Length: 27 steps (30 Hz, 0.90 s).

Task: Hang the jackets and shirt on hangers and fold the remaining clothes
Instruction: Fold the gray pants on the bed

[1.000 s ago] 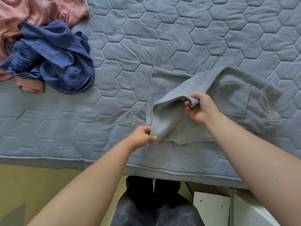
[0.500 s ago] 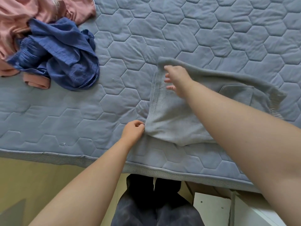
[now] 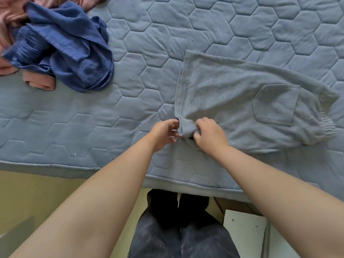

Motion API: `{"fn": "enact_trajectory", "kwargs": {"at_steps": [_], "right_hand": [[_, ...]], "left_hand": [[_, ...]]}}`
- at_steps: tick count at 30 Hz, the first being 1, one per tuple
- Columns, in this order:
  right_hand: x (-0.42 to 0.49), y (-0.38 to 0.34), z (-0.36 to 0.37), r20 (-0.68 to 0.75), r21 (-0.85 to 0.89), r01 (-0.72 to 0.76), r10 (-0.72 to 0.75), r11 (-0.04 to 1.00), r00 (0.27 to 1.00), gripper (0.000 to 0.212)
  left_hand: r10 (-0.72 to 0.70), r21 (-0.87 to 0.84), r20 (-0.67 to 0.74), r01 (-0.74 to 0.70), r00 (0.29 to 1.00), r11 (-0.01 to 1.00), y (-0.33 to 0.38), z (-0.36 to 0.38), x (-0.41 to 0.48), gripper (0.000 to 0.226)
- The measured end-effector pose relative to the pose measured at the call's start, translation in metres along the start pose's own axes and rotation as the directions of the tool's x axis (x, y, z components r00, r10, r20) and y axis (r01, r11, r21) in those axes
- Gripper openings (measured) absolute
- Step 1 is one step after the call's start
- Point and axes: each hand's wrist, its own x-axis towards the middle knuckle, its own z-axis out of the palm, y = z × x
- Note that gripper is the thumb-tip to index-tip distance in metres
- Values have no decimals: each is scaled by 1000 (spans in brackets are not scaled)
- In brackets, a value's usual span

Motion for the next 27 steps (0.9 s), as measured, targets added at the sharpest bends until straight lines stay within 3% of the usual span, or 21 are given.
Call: {"fn": "enact_trajectory", "kwargs": {"at_steps": [1, 3, 5, 6, 8, 15, 18, 21, 27], "right_hand": [[2, -2, -3, -40, 206, -133, 144, 969, 989, 10], [6, -1, -11, -8, 566, -341, 419, 750, 908, 28], [8, 3, -20, 72, 713, -425, 544, 558, 836, 40], [8, 6, -22, 109, 721, -444, 546, 532, 831, 40], [6, 9, -25, 119, 701, -444, 521, 558, 845, 42], [-14, 4, -19, -99, 631, -283, 436, 722, 895, 46], [-21, 1, -15, -105, 616, -275, 422, 738, 900, 45], [-28, 1, -12, -122, 612, -245, 396, 752, 910, 41], [-40, 4, -7, -181, 514, -225, 361, 828, 915, 31]], "left_hand": [[13, 38, -18, -12, 1000, 999, 0, 1, -1, 46], [61, 138, -82, -49, 995, 989, -5, 2, -4, 55], [126, 261, -110, -93, 986, 961, -12, 4, -6, 52], [150, 299, -111, -111, 982, 948, -16, 5, -7, 48], [200, 327, -148, -143, 969, 934, -23, 10, -6, 42], [371, 476, -423, -146, 827, 867, -41, 29, -8, 33], [399, 600, -278, -167, 874, 783, -46, 30, -8, 23], [337, 552, -167, -195, 927, 811, -51, 21, -15, 25], [276, 693, -147, -101, 950, 714, -77, -20, -27, 18]]}}
